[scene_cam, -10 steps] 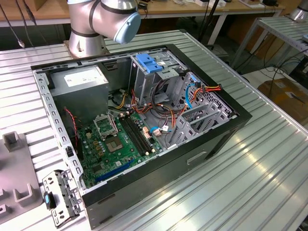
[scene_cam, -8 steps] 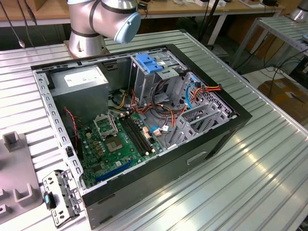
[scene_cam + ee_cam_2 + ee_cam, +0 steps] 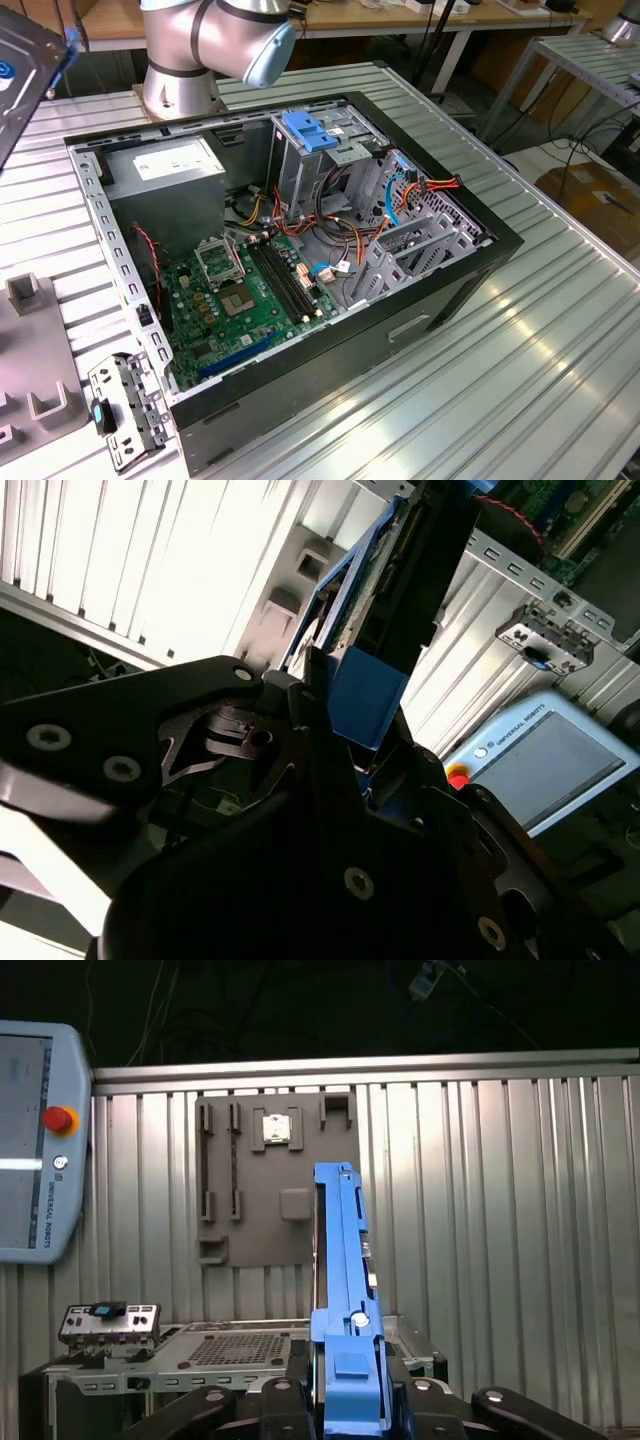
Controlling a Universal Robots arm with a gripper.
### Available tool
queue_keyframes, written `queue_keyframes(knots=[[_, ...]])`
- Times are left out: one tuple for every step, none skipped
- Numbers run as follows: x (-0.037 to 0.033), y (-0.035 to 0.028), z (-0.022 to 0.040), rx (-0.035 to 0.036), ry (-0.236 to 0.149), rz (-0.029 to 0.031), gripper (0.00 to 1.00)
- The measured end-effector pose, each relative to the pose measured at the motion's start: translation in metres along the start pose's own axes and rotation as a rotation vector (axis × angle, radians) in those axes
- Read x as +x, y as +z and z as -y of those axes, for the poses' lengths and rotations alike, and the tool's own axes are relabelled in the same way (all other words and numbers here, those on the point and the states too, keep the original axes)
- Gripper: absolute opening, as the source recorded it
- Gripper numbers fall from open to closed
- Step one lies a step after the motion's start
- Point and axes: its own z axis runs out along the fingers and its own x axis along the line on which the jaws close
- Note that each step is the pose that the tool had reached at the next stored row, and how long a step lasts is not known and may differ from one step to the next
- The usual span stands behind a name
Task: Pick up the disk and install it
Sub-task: 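Pick up the disk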
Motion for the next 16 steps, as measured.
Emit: queue_keyframes(knots=[[0.0004, -0.0003, 0.0055, -0.002, 0.0, 0.0, 0.37], [0.0008, -0.0007, 0.0119, -0.0044, 0.0, -0.0002, 0.37], [0.0009, -0.001, 0.0161, -0.0055, 0.0, -0.0002, 0.37], [0.0011, -0.0013, 0.021, -0.0068, 0.0, -0.0003, 0.37], [0.0012, -0.0016, 0.0254, -0.0076, 0.0, -0.0004, 0.37], [0.0013, -0.0019, 0.031, -0.0083, 0.0, -0.0004, 0.37], [0.0012, -0.0021, 0.0352, -0.0087, 0.0, -0.0004, 0.37], [0.0011, -0.0025, 0.0405, -0.0092, 0.0, -0.0004, 0.37], [0.001, -0.0027, 0.0445, -0.0094, 0.0, -0.0004, 0.37], [0.001, -0.003, 0.0491, -0.0097, 0.0, -0.0004, 0.37], [0.0008, -0.0033, 0.0535, -0.0099, 0.0, -0.0005, 0.37], [0.0007, -0.0036, 0.0578, -0.01, 0.0, -0.0005, 0.37], [0.0006, -0.0038, 0.0619, -0.0099, 0.0, -0.0004, 0.37], [0.0004, -0.004, 0.0659, -0.01, 0.0, -0.0004, 0.37], [0.0002, -0.0043, 0.0697, -0.01, 0.0, -0.0005, 0.37], [0.0, -0.0047, 0.076, -0.0101, 0.0, -0.0005, 0.37]])
